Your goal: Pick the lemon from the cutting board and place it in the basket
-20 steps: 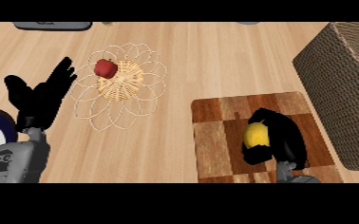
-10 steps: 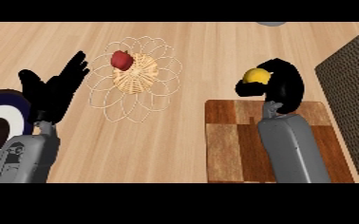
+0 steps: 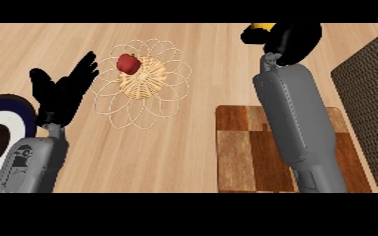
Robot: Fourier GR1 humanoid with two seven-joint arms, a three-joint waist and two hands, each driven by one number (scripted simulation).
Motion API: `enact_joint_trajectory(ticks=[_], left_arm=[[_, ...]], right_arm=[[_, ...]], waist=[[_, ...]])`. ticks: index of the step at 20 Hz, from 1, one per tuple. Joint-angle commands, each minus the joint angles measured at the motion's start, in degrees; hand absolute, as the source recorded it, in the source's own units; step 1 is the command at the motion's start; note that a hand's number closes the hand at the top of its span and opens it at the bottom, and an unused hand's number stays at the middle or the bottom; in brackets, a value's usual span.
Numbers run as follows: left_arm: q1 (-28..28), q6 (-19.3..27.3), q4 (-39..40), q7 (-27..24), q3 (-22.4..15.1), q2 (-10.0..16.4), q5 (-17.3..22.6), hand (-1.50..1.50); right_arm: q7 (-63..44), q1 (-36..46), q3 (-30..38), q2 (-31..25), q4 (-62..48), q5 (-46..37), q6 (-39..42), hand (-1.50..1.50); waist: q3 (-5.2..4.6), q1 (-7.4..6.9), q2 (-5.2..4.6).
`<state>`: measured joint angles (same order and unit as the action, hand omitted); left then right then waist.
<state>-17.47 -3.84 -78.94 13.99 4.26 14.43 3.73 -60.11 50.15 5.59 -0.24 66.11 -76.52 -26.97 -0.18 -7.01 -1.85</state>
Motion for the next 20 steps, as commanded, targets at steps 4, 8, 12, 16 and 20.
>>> enact_joint_trajectory(ticks=[4,8,12,16,20], left_arm=[[-1.14,1.58,1.04,-0.20,0.75,-0.58,-0.36,0.00],[-0.16,1.04,0.93,-0.17,0.84,0.07,-0.50,0.00],[1.19,0.21,1.02,-1.12,1.83,0.72,0.28,0.00],[0.19,2.38,1.40,-0.74,1.29,-0.53,-1.06,0.00],[1.94,0.05,1.12,-1.38,2.20,1.19,0.06,0.00]], right_arm=[[-13.20,15.34,7.04,-0.67,-13.75,-12.91,-4.51,1.50],[-15.60,22.36,11.10,-3.54,-19.70,-17.33,-1.25,1.50],[-16.41,26.72,14.08,-6.62,-24.39,-21.17,-2.80,1.50],[-14.02,31.57,18.29,-12.43,-28.42,-21.91,-1.49,1.50],[-17.74,32.99,19.30,-14.12,-32.43,-27.52,-0.15,1.50]], waist=[[-0.02,1.42,0.03],[0.02,2.43,0.50],[0.03,2.59,0.58],[0.08,3.05,0.41],[0.02,3.03,0.58]])
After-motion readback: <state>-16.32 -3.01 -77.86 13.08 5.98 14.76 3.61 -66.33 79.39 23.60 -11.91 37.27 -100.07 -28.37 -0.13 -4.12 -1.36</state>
